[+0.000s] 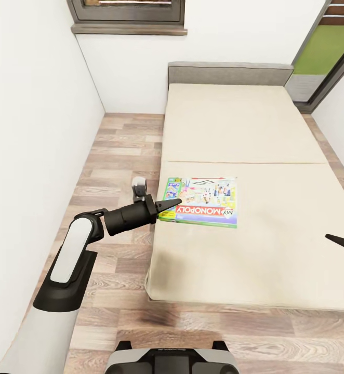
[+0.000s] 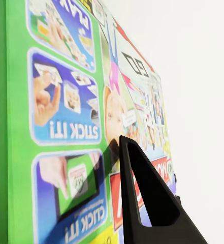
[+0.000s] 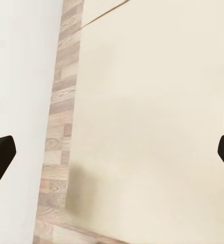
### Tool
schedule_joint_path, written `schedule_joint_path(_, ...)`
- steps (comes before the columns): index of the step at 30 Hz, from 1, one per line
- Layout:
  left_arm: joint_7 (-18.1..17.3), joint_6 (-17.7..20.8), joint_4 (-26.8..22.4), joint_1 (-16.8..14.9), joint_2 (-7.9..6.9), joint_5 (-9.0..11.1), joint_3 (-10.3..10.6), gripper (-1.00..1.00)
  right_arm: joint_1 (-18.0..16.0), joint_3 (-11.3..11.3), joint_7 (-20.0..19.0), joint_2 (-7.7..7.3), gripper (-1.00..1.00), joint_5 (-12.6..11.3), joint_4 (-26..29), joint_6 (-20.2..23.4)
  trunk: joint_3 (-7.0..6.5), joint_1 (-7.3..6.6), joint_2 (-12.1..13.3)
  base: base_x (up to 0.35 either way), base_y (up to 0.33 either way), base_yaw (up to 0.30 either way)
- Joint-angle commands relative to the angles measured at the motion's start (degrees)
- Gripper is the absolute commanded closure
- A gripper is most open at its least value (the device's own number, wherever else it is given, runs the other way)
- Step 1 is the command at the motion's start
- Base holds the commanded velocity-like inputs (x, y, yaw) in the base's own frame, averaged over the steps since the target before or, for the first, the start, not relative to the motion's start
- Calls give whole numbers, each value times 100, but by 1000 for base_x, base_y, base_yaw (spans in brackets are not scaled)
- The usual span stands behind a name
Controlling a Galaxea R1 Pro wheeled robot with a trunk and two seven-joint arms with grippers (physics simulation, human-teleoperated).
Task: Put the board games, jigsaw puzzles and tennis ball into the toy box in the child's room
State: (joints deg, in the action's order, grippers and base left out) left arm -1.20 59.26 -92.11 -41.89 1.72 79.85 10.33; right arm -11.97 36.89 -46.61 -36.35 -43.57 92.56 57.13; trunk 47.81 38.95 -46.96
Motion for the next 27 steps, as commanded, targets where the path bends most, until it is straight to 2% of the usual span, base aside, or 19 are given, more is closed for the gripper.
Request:
schedule_joint_path(1, -21, 21, 0, -3, 2, -21, -5, 100, -4, 5, -31, -1, -100, 21, -1, 23, -24, -21, 38, 0, 0, 0)
schedule_joint_path(22, -21, 16, 0, -3, -5, -43, -5, 100, 19, -14, -160, -10, -100, 23, -1, 9, -593, -483, 880, 0, 0, 0)
schedule_joint_path(27, -20, 15, 0, -3, -5, -51, -5, 100, 25, -13, -491, -24, -100, 25, -1, -25, -729, -592, 1081, 0, 0, 0)
